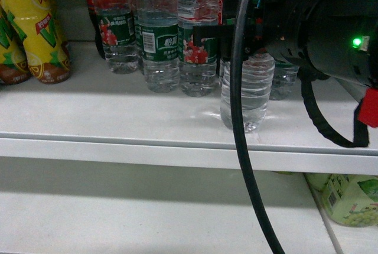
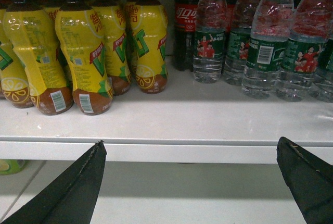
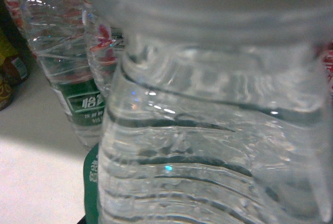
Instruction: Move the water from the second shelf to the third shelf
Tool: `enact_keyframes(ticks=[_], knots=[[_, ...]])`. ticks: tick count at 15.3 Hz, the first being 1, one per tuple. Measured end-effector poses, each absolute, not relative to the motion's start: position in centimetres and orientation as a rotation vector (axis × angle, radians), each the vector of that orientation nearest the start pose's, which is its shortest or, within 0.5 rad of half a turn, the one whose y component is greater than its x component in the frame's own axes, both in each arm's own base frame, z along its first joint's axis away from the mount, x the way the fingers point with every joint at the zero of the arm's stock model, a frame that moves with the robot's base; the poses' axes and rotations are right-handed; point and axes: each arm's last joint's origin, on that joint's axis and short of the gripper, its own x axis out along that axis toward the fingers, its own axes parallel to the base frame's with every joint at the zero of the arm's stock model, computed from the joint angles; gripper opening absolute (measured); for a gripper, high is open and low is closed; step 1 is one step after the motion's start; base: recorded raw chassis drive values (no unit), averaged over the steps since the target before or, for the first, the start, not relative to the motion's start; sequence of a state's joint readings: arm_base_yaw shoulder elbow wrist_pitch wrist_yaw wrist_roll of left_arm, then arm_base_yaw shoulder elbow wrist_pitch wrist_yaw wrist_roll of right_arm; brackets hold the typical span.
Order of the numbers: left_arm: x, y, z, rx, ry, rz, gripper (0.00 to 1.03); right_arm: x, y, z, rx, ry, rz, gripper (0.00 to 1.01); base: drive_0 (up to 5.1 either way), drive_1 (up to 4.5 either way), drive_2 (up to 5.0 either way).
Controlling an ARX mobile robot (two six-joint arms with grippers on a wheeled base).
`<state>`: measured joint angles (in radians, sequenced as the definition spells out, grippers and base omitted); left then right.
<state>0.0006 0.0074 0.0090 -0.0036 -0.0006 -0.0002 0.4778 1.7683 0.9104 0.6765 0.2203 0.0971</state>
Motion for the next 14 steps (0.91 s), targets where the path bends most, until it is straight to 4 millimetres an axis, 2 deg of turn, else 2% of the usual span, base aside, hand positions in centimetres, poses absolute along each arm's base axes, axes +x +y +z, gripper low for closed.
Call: enact_keyframes(ticks=[4,6,10,13,14], knots=[[9.8,0.0,16.6,0.0,0.002,0.002,0.98,30.4,15.3,20.3,0.062,0.214,0.251,0.44,0.0,0.0,0.0],[9.8,0.0,16.6,0.0,0.002,0.001,0.98,28.2,14.3,20.5,0.072,0.228,0.252,0.44,0.0,0.0,0.0],[9.8,0.0,16.6,0.0,0.002,0.001,0.98,23.6,10.2,22.0,0.101,0.192,0.199,0.44,0.0,0.0,0.0],[9.8,0.0,16.6,0.0,0.002,0.001,0.98,21.0,6.7,23.1,0.12,0.173,0.119,0.44,0.0,0.0,0.0],[9.8,0.0,16.6,0.0,0.002,0.001,0.98,18.9,4.6,23.7,0.128,0.161,0.064,0.44,0.0,0.0,0.0]])
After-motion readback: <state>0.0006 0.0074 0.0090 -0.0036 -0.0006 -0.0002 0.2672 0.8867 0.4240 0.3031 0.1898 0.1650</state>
